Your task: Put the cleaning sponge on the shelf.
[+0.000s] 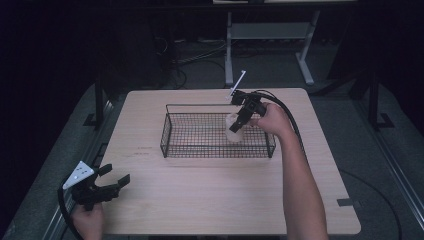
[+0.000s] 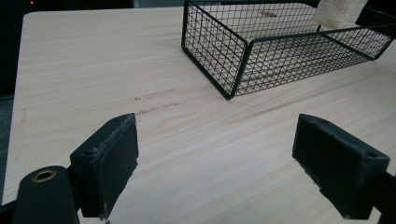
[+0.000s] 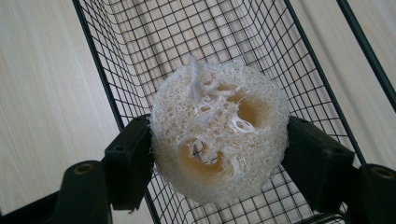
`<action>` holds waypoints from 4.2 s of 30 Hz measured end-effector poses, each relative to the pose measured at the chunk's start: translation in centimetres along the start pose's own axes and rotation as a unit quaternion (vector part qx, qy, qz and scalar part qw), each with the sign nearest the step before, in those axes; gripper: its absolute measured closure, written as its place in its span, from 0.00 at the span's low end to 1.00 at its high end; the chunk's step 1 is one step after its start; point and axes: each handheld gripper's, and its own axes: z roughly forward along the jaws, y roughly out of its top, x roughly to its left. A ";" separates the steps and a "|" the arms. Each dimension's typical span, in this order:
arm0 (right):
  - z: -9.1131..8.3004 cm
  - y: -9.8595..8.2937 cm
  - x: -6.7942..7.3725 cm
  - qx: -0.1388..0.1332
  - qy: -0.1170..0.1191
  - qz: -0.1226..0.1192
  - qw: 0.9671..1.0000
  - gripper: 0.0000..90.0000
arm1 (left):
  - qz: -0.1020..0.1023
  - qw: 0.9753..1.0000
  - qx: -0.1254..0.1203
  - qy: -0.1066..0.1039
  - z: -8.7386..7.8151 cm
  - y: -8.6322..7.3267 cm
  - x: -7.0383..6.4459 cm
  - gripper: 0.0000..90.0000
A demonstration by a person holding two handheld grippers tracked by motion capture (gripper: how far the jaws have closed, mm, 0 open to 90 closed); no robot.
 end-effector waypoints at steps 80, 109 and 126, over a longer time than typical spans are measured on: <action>4.9 -3.0 -0.7 -0.007 0.020 0.045 0.999 0.21 | 0.000 1.000 0.000 0.007 -0.1 0.0 -0.1 0.15; 2.4 -3.6 -0.3 -0.030 0.018 0.040 0.999 0.21 | -0.002 1.000 0.000 0.008 -0.3 -0.1 0.0 0.15; 0.9 -3.8 0.9 -0.034 0.012 0.029 0.999 0.20 | -0.004 1.000 -0.002 0.006 -0.4 -0.1 0.0 0.15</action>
